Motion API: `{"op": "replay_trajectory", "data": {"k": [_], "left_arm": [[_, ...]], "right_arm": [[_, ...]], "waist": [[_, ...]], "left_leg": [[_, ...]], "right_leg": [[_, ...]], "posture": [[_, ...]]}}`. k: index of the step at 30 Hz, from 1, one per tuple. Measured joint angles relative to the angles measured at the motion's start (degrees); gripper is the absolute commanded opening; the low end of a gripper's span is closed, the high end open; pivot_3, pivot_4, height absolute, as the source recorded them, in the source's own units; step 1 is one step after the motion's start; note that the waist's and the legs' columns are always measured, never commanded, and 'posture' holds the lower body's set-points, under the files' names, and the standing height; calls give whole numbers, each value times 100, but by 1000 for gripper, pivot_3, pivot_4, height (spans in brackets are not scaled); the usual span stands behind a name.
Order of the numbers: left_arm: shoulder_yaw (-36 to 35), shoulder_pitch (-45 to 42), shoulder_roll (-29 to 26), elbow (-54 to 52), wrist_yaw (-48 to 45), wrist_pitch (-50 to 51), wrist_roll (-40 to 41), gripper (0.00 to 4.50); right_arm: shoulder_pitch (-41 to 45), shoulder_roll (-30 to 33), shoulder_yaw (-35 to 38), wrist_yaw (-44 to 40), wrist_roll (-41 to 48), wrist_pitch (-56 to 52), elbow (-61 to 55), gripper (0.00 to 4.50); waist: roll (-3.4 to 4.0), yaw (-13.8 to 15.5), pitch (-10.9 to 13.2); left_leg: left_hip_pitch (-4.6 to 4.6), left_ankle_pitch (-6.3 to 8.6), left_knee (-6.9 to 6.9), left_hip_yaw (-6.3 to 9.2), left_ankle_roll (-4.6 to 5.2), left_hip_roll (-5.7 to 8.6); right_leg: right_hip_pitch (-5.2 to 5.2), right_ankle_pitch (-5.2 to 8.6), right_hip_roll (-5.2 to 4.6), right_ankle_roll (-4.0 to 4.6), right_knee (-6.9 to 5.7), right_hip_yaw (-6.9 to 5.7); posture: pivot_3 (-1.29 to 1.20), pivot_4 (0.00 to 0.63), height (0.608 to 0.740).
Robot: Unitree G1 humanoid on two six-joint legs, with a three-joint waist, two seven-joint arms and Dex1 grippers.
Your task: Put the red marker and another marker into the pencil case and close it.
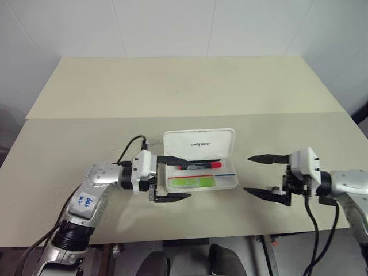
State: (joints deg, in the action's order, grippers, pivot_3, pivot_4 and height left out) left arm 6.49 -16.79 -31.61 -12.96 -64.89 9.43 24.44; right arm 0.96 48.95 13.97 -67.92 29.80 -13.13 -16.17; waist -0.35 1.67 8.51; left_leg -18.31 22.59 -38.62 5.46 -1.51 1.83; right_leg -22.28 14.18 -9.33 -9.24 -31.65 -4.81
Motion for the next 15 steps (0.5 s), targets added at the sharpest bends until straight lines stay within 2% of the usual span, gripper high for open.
{"op": "replay_trajectory", "data": {"k": [8, 12, 15], "left_arm": [[-211, 102, -127, 126, -395, -232, 113, 4463], [-344, 85, -241, 280, -485, -258, 115, 4463], [-504, -21, -370, 530, -576, -329, 114, 4463]], "right_arm": [[-1121, 111, 901, 613, -30, -589, -500, 4500], [-1632, -8, 1185, 1419, -305, -1126, -870, 4500], [-1985, -361, 1245, 2023, -339, -1529, -1384, 4500]], "waist": [[0, 6, 0], [-1, -6, -1], [0, -1, -1]], "left_leg": [[4, 5, -1, -1, 9, 1], [6, 6, 0, -3, 12, 1], [10, 6, 9, -1, 12, 0]], "right_leg": [[8, 0, 0, 1, 2, 1], [6, 0, 1, 1, 1, 5], [6, 0, 2, 1, 1, 3]], "posture": [[0, 150, 740], [0, 150, 740], [0, 150, 740]]}}
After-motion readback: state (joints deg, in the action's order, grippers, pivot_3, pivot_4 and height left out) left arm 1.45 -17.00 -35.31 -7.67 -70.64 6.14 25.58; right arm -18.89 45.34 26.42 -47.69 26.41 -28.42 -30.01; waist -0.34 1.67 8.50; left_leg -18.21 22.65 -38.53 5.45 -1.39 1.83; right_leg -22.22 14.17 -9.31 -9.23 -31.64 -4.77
